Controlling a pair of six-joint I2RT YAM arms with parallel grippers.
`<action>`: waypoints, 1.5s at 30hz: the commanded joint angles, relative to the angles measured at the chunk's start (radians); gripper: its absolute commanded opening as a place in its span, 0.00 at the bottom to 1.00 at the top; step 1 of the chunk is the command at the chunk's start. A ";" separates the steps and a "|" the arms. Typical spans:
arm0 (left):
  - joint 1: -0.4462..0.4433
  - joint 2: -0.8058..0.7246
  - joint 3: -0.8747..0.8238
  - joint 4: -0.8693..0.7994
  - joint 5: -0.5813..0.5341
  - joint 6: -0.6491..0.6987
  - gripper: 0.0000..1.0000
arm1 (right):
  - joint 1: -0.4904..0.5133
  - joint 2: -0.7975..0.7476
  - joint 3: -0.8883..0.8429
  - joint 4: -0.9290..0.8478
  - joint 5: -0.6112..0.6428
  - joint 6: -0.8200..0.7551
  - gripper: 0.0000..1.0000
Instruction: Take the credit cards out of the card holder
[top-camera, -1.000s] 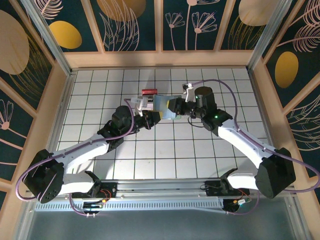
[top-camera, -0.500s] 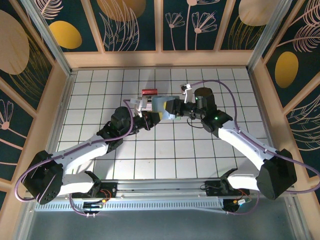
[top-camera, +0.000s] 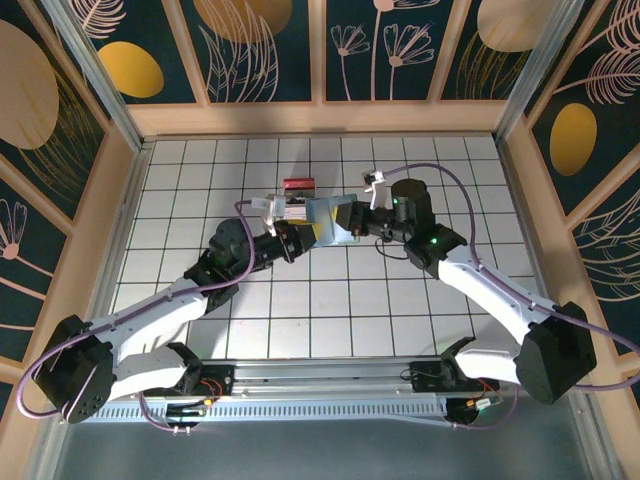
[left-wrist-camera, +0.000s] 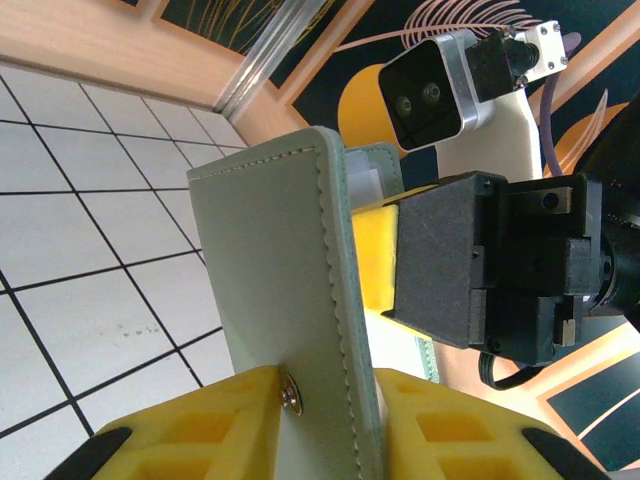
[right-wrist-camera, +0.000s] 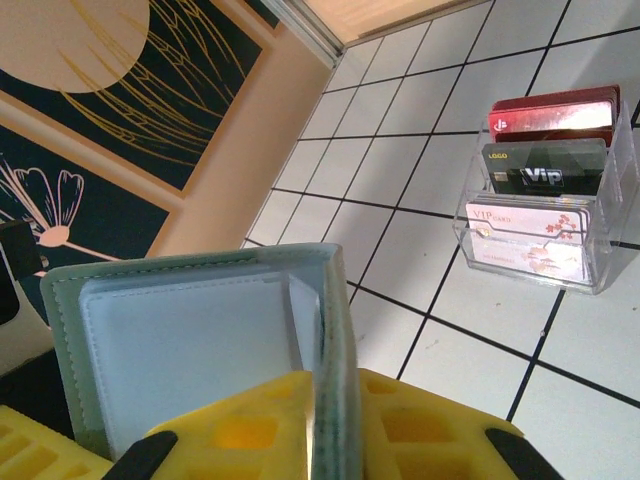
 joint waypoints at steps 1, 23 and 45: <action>0.005 -0.011 -0.006 0.073 0.014 -0.017 0.30 | -0.007 -0.028 -0.014 0.046 -0.009 0.003 0.16; 0.006 -0.016 -0.017 0.089 0.009 -0.023 0.22 | -0.014 -0.029 -0.023 0.061 -0.024 0.018 0.13; 0.007 -0.023 0.000 0.020 -0.084 -0.020 0.03 | -0.012 -0.052 -0.031 0.060 -0.060 0.020 0.26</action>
